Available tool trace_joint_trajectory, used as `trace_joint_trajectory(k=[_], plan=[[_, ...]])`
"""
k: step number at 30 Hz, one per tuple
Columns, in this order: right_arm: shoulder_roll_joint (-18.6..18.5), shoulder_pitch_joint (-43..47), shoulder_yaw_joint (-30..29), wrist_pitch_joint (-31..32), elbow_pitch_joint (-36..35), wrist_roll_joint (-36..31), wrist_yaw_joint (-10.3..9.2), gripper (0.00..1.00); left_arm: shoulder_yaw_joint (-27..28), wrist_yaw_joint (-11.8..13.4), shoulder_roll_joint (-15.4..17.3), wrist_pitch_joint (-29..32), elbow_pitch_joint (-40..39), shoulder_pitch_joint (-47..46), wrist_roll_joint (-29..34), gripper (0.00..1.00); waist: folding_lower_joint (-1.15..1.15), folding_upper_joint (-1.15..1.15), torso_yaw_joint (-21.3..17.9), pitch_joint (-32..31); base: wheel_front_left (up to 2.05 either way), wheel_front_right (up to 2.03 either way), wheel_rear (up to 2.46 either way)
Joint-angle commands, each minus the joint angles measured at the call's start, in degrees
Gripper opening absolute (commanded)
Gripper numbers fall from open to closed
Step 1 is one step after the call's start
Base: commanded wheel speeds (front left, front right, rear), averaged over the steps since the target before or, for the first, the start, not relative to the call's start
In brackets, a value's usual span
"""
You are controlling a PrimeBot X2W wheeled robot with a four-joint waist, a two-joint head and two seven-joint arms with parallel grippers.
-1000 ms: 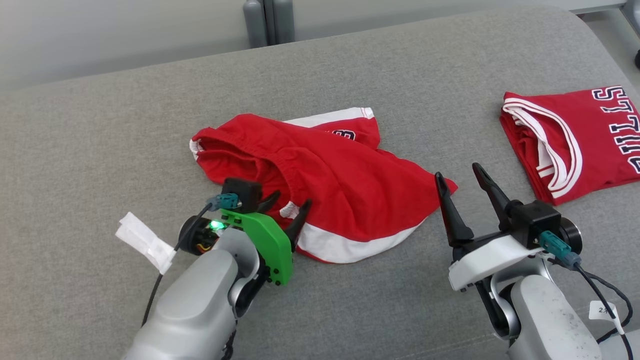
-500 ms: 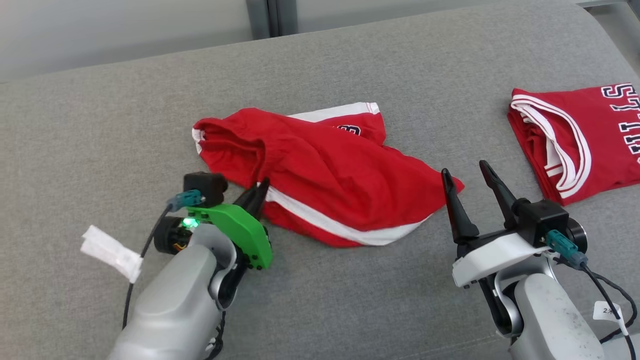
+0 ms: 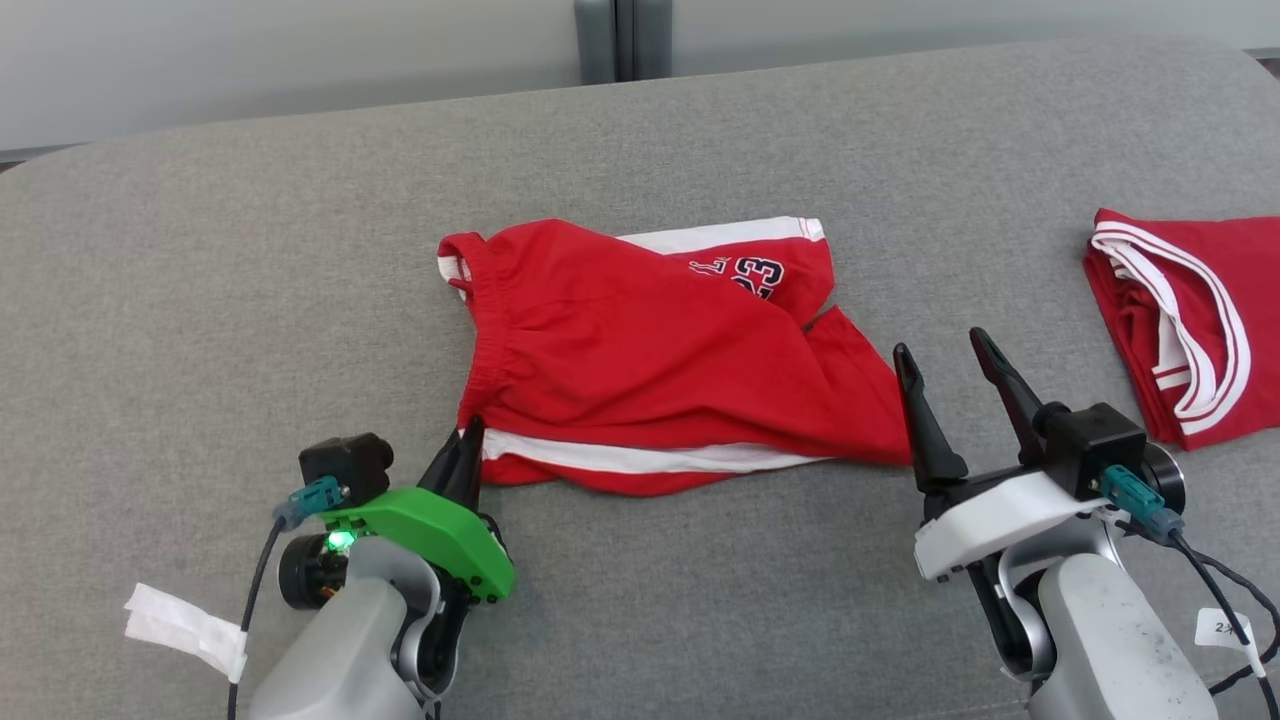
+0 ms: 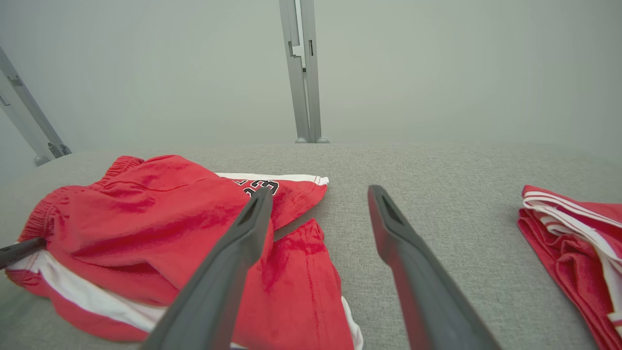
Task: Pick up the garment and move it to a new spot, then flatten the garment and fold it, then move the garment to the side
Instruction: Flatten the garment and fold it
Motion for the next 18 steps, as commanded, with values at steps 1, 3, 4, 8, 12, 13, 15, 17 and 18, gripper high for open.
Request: trace_joint_trajectory(k=[1,3,4,8,12,13,15,17,18], plan=[[-0.24,0.6,-0.23,0.11,-0.22,-0.4,-0.11,1.0,-0.1,-0.12,0.34,-0.52,-1.01,1.35,0.35,0.38,0.0,0.0,0.75,-0.63,0.0,0.0,0.0],[-0.32,0.9,-0.44,0.31,-0.33,-0.46,-0.11,1.0,-0.15,-0.73,0.42,-0.62,-2.52,2.01,1.05,1.0,0.0,0.0,1.26,-1.0,0.0,0.0,0.0],[-0.36,1.02,-0.52,0.35,-0.37,-0.45,-0.11,1.0,-0.05,-0.84,0.36,-0.74,-3.19,2.43,1.32,1.0,0.0,0.0,1.49,-1.21,0.0,0.0,0.0],[-0.45,1.31,-0.84,0.52,-0.76,-0.49,-0.11,1.0,2.5,-1.11,1.35,-1.05,-7.98,4.01,3.22,1.0,0.0,0.0,2.44,-2.11,0.0,0.0,0.0],[-0.8,2.0,-1.46,0.95,-1.34,-0.55,-0.11,1.0,8.08,-1.14,2.03,-0.91,-16.33,8.55,8.06,1.0,0.0,0.0,3.43,-3.08,0.0,0.0,0.0],[-0.9,2.19,-1.64,1.02,-1.43,-0.54,-0.11,1.0,9.61,-1.29,2.13,-0.93,-18.47,9.75,9.7,1.0,0.0,0.0,3.67,-3.4,0.0,0.0,0.0],[-1.15,2.52,-1.96,1.28,-1.62,-0.54,-0.11,1.0,12.4,-1.51,2.15,-0.95,-22.07,12.17,12.44,1.0,0.0,0.0,4.07,-4.08,0.0,0.0,0.0],[-1.36,2.74,-2.26,1.47,-1.8,-0.51,-0.11,1.0,15.16,-1.79,2.01,-0.94,-24.95,14.54,15.15,1.0,0.0,0.0,4.37,-4.8,0.0,0.0,0.0],[-1.45,2.96,-2.38,1.55,-1.91,-0.48,-0.11,1.0,16.6,-1.98,1.86,-0.93,-26.33,15.77,16.72,1.0,0.0,0.0,4.48,-5.17,0.0,0.0,0.0]])
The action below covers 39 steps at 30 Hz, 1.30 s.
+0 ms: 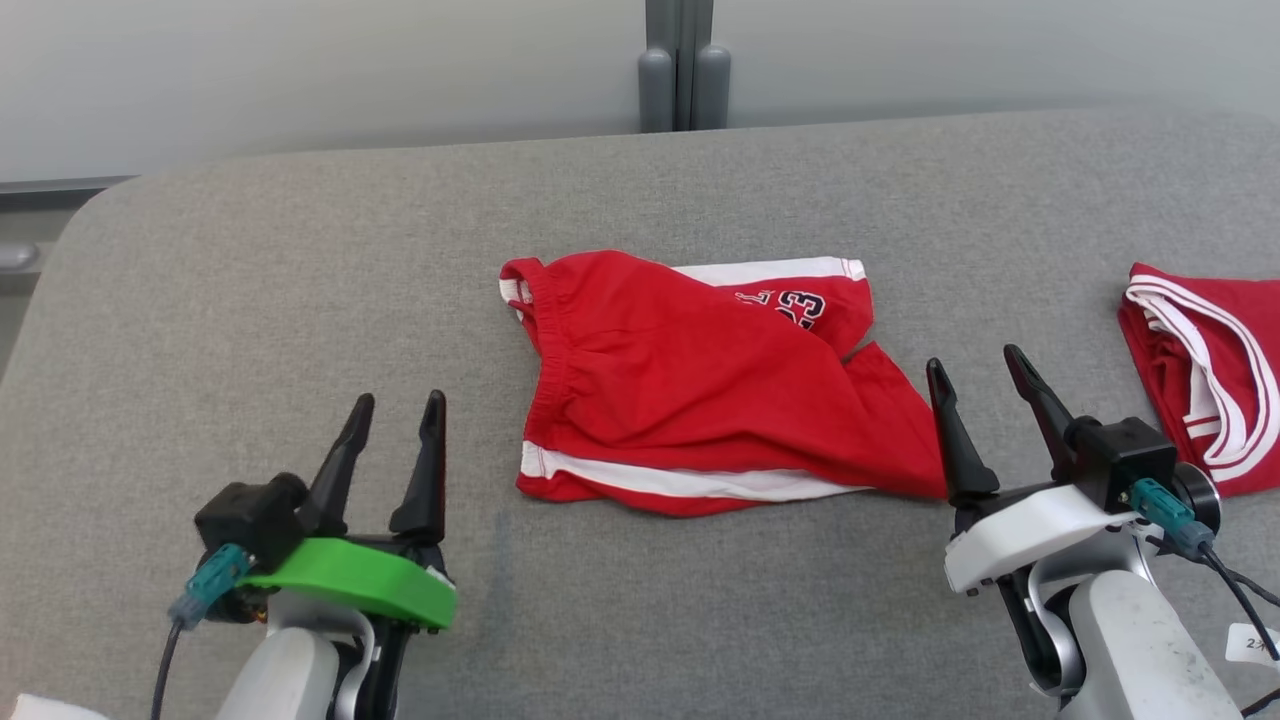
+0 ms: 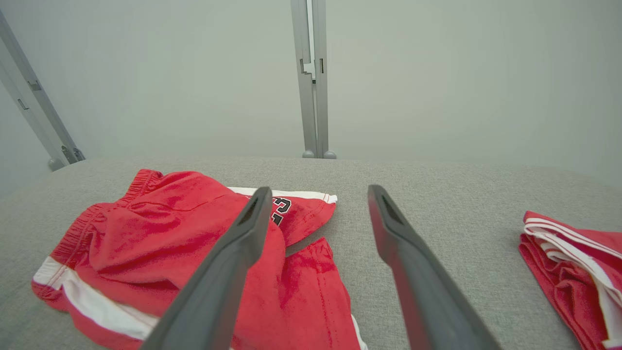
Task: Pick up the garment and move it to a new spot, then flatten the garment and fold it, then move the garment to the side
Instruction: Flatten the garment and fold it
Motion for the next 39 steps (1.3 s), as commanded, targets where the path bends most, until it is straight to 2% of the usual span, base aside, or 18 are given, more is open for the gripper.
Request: trace_joint_trajectory(k=[1,11,18,26,39], plan=[[-0.37,0.77,-0.18,0.12,-0.33,-0.2,-0.11,1.0,1.81,-0.43,-0.14,-0.11,-1.56,1.9,1.99,1.0,0.0,0.0,0.66,-1.2,0.0,0.0,0.0],[-0.93,2.86,-0.26,1.33,-0.98,0.1,-0.11,1.0,11.26,-1.67,-1.87,-0.11,-6.47,9.92,11.77,1.0,0.0,0.0,0.07,-4.45,0.0,0.0,0.0],[-1.26,4.26,-0.58,1.89,-0.93,0.29,-0.11,1.0,15.25,-2.19,-3.53,-0.12,-5.88,13.43,13.83,1.0,0.0,0.0,-0.85,-5.88,0.0,0.0,0.0],[-1.2,5.6,-1.59,1.51,-0.83,0.12,-0.11,1.0,17.79,-2.51,-4.62,-0.13,-5.33,14.51,15.04,1.0,0.0,0.0,-1.29,-6.68,0.0,0.0,0.0],[-0.42,5.32,-1.95,1.62,-1.2,-0.24,-0.11,1.0,17.93,-2.95,-5.38,-0.13,-4.59,13.82,15.58,1.0,0.0,0.0,-1.81,-5.87,0.0,0.0,0.0]])
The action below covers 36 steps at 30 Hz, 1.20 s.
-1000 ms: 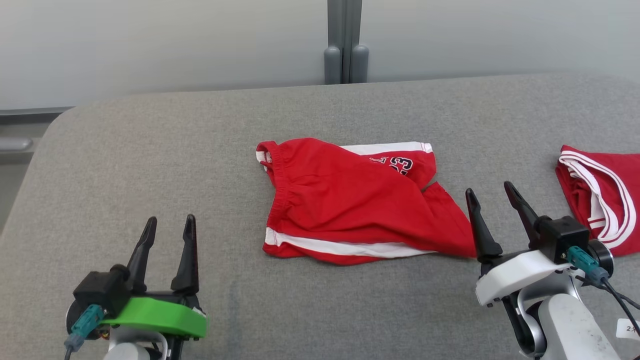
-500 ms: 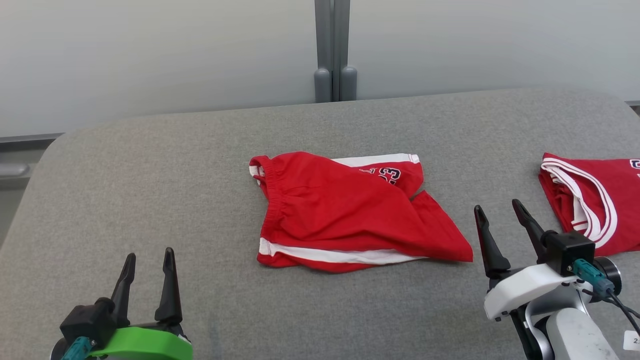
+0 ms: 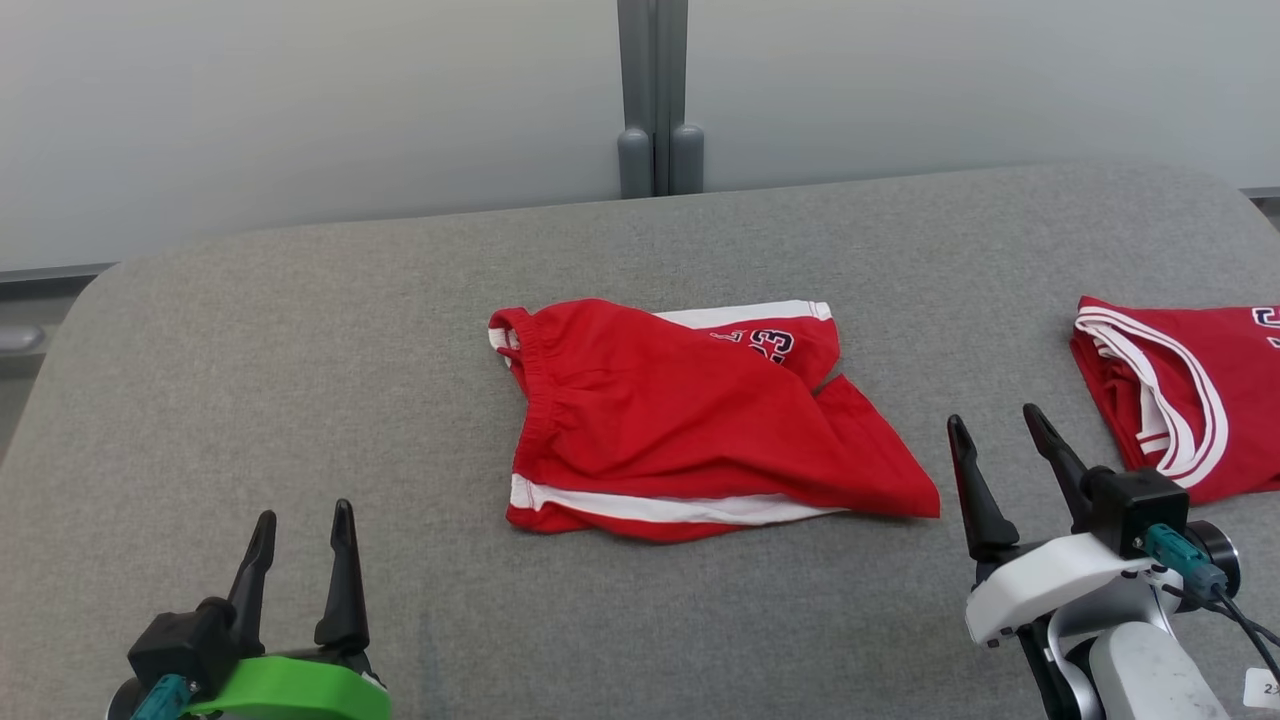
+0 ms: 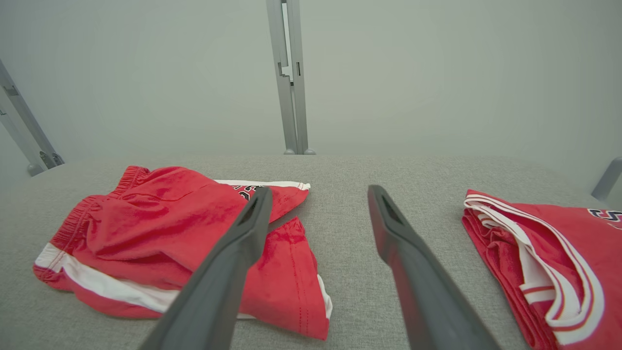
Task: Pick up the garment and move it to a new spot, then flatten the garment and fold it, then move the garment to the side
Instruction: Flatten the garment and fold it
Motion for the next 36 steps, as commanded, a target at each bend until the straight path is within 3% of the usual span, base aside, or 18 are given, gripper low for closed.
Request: trace_joint_trajectory(k=[1,15,28,31,36], plan=[[0.02,0.01,-0.17,-0.12,-0.25,-0.27,-0.11,1.0,-0.11,-0.22,-0.05,-0.13,0.13,0.09,0.17,1.0,0.0,0.0,0.0,0.06,0.0,0.0,0.0],[0.02,-0.41,-0.6,2.28,0.66,0.23,-0.11,1.0,-0.91,-0.25,0.0,-0.13,-0.13,-1.16,0.04,1.0,0.0,0.0,0.17,1.3,0.0,0.0,0.0],[-0.5,-11.73,-1.1,31.48,11.2,11.66,-0.1,1.0,-2.19,-0.25,0.29,-0.13,-1.39,-4.06,0.43,1.0,0.0,0.0,1.96,5.66,0.0,0.0,0.0],[-0.95,-13.87,-0.59,35.63,13.41,12.4,-0.09,1.0,-2.32,-0.25,0.39,-0.13,-1.48,-4.72,0.31,1.0,0.0,0.0,2.51,6.32,0.0,0.0,0.0],[-1.02,-15.23,0.46,36.09,14.29,13.3,-0.09,1.0,-2.54,-0.25,0.58,-0.13,-1.47,-5.07,0.26,1.0,0.0,0.0,2.91,6.79,0.0,0.0,0.0]])
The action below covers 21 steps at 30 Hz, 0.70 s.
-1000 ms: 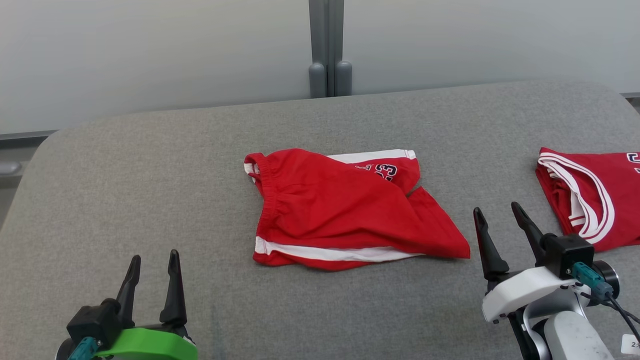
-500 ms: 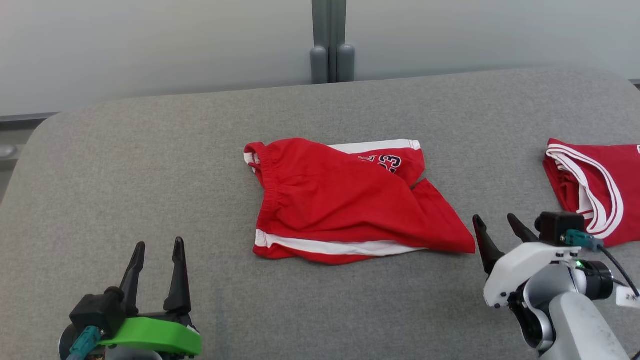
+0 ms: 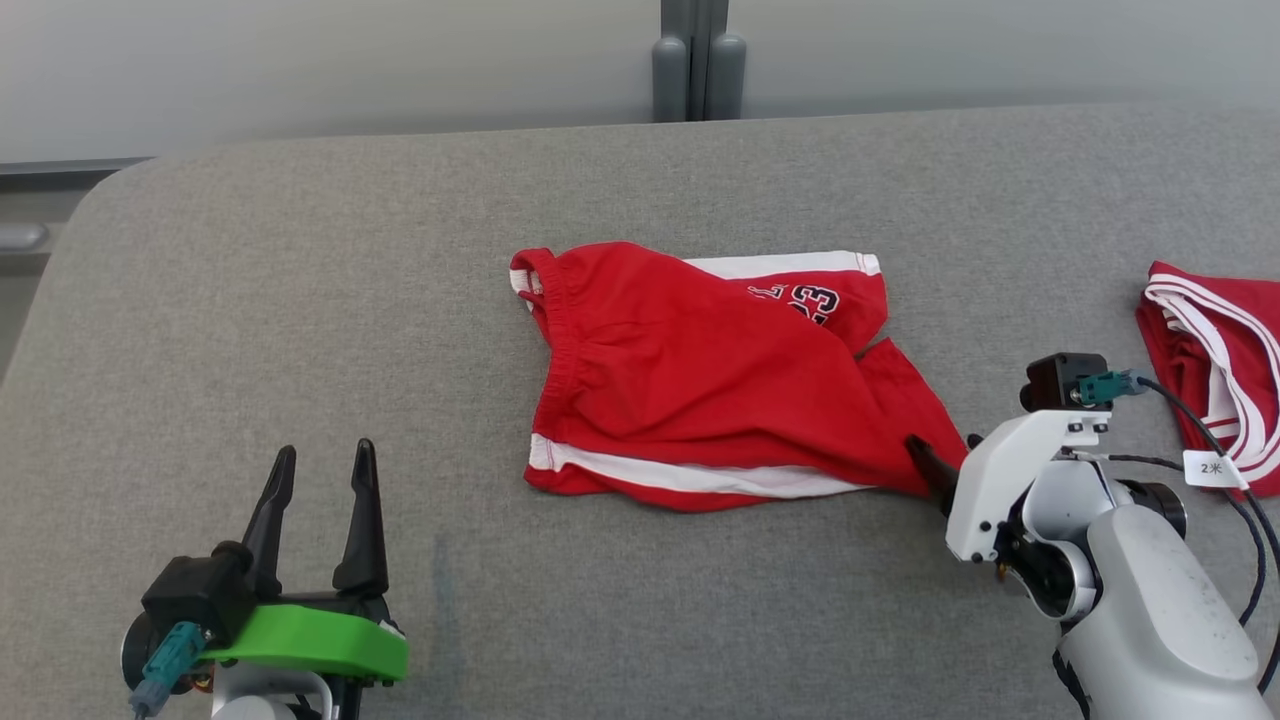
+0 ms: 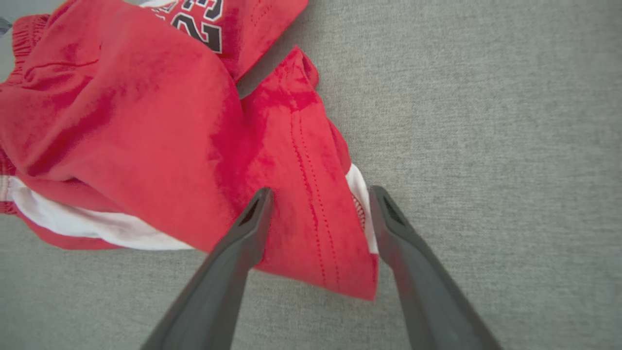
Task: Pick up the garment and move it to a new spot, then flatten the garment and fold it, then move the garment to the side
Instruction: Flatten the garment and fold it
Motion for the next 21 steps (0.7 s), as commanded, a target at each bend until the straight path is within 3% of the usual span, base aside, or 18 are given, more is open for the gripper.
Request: trace_joint_trajectory(k=[1,11,12,13,15,21], plan=[[-0.19,-0.66,0.42,-0.15,0.26,0.79,-0.07,1.0,-0.05,-0.08,0.53,-0.13,-0.12,-0.76,-0.05,1.0,0.0,0.0,0.13,0.12,0.0,0.0,0.0],[-0.79,-1.44,2.41,1.8,1.76,3.66,-0.07,0.99,-0.55,-0.08,0.6,-0.13,-0.06,-0.72,-0.04,1.0,0.0,0.0,0.43,0.22,0.0,0.0,0.0],[-0.86,-1.57,2.6,1.47,1.72,3.85,-0.07,0.79,-0.59,-0.08,0.61,-0.13,-0.03,-0.72,-0.04,1.0,0.0,0.0,0.5,0.24,0.0,0.0,0.0],[-0.92,-1.62,2.77,1.28,1.76,4.1,-0.07,0.45,-0.6,-0.08,0.65,-0.13,0.0,-0.7,-0.05,1.0,0.0,0.0,0.55,0.26,0.0,0.0,0.0],[-0.9,-1.75,3.21,0.54,1.4,4.73,-0.07,0.0,-0.61,-0.08,0.78,-0.13,0.13,-0.67,-0.13,1.0,0.0,0.0,0.66,0.29,0.0,0.0,0.0],[-1.34,-2.93,2.77,-2.77,0.95,5.08,-0.07,0.0,-0.44,-0.08,0.83,-0.13,-0.02,-0.58,-0.02,1.0,0.0,0.0,1.01,0.35,0.0,0.0,0.0]])
